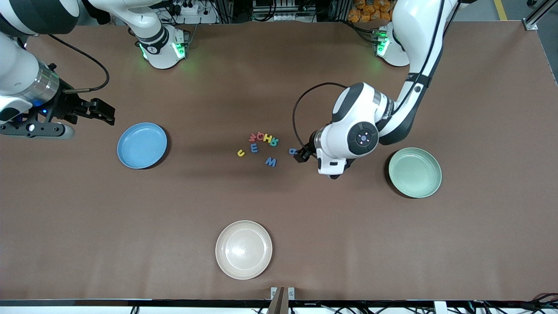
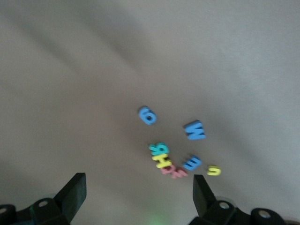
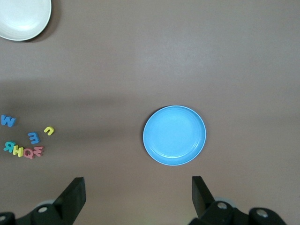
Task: Sort upper and lower case letters into plates
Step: 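Reach the left gripper over the letters while the right gripper nears the blue plate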
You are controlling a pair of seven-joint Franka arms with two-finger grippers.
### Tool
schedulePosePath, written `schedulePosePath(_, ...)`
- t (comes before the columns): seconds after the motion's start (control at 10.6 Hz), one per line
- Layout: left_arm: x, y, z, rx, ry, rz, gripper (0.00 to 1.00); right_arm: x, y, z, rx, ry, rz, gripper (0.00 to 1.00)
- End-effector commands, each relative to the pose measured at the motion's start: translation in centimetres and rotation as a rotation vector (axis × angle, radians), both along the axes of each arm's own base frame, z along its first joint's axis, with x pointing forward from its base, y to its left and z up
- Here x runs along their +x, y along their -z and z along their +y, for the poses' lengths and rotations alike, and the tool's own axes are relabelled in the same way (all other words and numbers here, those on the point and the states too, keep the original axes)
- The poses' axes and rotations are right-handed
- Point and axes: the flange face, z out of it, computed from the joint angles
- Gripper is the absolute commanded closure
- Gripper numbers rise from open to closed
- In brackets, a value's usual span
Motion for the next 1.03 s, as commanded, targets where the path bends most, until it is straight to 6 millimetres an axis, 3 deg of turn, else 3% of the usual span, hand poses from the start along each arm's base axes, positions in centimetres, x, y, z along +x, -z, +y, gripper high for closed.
schedulePosePath(0.0, -1.5, 0.1, -3.6, 0.029, -0.018, -0.037, 0.00, -0.1, -0.3, 0.2, 0.001, -0.001, -0.001, 0.00)
schedulePosePath(0.19, -4.1, 1.6, -7.3, 0.167, 0.023, -0.149, 0.00, -0.1, -0.2, 0.2, 0.001, -0.002, 0.001, 0.00)
schedulePosePath(0.38, -4.9, 3.7, -8.9, 0.185, -0.030, -0.151, 0.00, 0.2, 0.8, 0.1, -0.002, 0.001, 0.022, 0.00)
schedulePosePath(0.66, -5.7, 6.9, -10.0, 0.243, -0.230, -0.093, 0.00, 1.3, 3.5, 0.6, -0.005, -0.028, 0.067, 0.00)
schedulePosePath(0.94, -6.4, 8.7, -10.7, 0.255, -0.234, -0.083, 0.00, 3.1, 8.0, 1.6, -0.015, -0.039, 0.132, 0.00)
